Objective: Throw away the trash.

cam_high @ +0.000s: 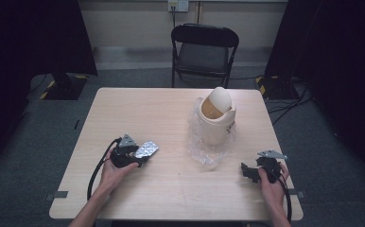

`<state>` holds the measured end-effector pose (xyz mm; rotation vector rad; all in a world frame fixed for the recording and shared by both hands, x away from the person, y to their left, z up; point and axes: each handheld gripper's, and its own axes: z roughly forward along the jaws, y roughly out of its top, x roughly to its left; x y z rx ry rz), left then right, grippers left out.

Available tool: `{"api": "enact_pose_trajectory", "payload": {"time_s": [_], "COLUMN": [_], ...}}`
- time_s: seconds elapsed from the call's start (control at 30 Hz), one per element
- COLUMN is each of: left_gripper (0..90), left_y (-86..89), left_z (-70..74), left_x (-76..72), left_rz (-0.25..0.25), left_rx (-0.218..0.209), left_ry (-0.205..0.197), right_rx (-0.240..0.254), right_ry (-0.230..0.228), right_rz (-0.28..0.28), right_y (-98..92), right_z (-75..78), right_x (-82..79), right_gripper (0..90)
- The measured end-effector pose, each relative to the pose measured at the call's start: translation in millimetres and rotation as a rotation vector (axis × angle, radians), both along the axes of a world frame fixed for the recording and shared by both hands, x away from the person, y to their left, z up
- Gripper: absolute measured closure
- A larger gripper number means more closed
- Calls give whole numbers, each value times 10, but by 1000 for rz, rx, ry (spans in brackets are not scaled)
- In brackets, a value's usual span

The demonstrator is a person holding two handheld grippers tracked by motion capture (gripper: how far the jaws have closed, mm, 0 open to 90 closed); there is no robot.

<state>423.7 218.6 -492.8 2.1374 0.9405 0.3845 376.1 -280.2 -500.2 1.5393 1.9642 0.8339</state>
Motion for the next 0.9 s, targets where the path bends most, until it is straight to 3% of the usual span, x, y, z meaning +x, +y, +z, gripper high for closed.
{"api": "enact_pose_trajectory", "payload": {"time_s": [0.1, 0.23, 0.37, 0.63, 0.9], "left_gripper": [340, 340, 341, 341, 340], "left_y": [-9, -9, -11, -83, -85], "left_z": [25, 79, 122, 234, 351], "left_x": [-11, -23, -27, -56, -31], "left_rz": [-12, -16, -37, -76, -74], "left_rx": [15, -26, -27, -70, -99], "left_ry": [-14, -21, -35, -51, -54], "right_rx": [1, 0, 1, 0, 1], "right_ry": [0, 0, 0, 0, 0], "right_rz": [0, 0, 0, 0, 0], "right_y": [0, 0, 1, 0, 1], "right_z": [0, 0, 0, 0, 0], "right_x": [0, 0, 0, 0, 0], "right_gripper": [80, 80, 80, 80, 80]}}
